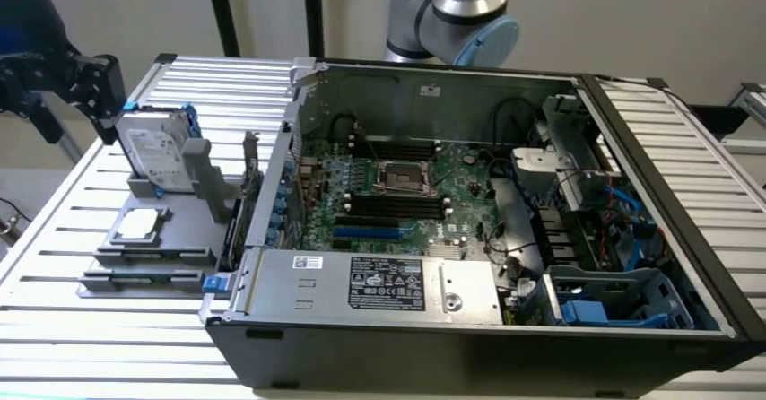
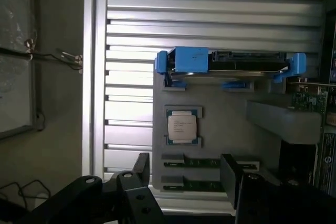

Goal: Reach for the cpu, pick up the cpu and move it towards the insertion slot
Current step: 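Pick up the cpu and move it towards the insertion slot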

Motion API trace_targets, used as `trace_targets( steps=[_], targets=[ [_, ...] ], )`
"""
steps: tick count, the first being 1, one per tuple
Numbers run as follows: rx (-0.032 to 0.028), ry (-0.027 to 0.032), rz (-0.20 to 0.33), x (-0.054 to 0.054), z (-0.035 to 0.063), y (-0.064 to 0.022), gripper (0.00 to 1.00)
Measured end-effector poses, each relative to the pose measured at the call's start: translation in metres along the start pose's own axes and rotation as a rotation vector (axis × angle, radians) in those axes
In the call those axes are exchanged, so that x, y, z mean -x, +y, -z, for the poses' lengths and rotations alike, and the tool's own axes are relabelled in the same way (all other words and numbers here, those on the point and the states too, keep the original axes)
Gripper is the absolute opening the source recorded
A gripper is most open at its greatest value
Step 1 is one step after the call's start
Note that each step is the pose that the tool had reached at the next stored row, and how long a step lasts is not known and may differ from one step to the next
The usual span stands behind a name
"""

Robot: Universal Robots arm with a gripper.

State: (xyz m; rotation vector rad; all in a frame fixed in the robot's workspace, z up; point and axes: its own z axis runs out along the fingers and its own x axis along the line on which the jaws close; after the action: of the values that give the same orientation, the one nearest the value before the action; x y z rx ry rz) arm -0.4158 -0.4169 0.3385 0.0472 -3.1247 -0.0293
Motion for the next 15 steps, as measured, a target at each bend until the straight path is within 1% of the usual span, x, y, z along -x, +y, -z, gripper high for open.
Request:
trace_targets(
  steps=[15],
  targets=[
    [0.0, 0.0, 0.0, 0.001, -0.0273, -0.0004, 0.65]
  ],
)
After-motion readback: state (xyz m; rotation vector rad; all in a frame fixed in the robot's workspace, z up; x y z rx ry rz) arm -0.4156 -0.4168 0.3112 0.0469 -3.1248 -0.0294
